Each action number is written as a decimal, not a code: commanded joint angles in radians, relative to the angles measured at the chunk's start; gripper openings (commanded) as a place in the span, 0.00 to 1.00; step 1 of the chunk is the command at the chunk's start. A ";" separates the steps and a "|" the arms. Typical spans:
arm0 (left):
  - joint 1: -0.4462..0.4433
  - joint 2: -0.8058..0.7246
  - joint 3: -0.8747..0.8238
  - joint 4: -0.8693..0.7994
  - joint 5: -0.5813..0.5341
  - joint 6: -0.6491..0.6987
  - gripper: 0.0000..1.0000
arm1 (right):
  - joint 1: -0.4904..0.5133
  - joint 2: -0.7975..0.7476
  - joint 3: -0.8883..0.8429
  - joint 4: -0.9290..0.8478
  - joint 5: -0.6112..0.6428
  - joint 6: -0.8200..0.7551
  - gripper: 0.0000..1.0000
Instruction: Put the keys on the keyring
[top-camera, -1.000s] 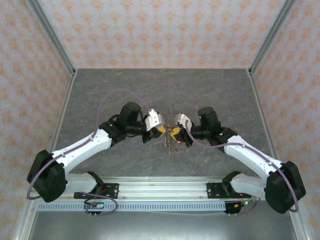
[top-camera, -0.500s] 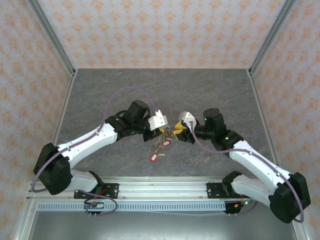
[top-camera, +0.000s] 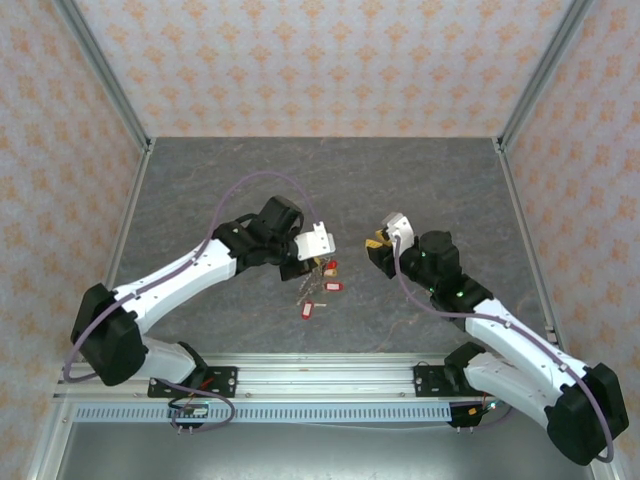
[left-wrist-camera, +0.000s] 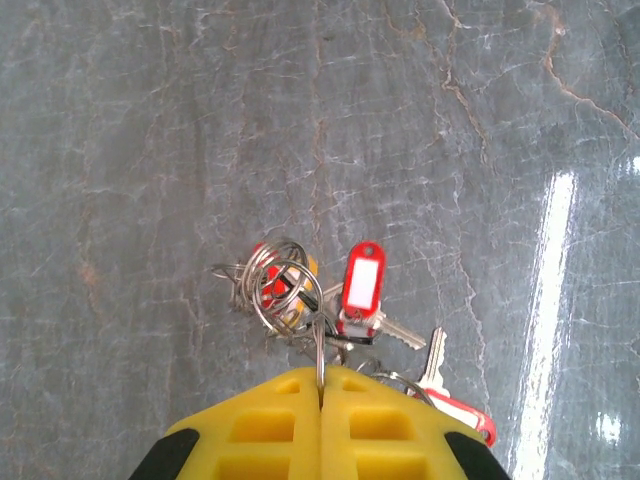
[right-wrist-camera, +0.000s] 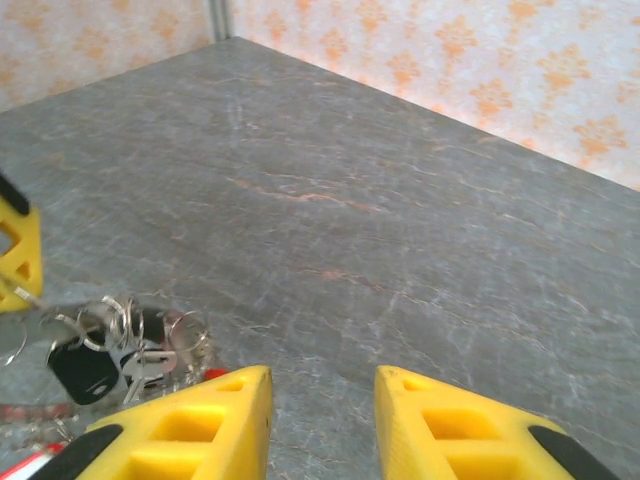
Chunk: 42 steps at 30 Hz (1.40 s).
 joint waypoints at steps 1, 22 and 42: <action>-0.033 0.045 0.042 0.028 0.016 -0.017 0.00 | 0.003 -0.025 -0.020 0.048 0.085 0.067 0.31; -0.170 0.346 0.116 0.168 0.067 -0.162 0.05 | -0.060 0.060 0.002 -0.210 0.309 0.650 0.27; -0.075 -0.115 -0.249 0.699 -0.059 -0.655 0.26 | -0.071 0.174 0.062 -0.278 -0.025 0.705 0.37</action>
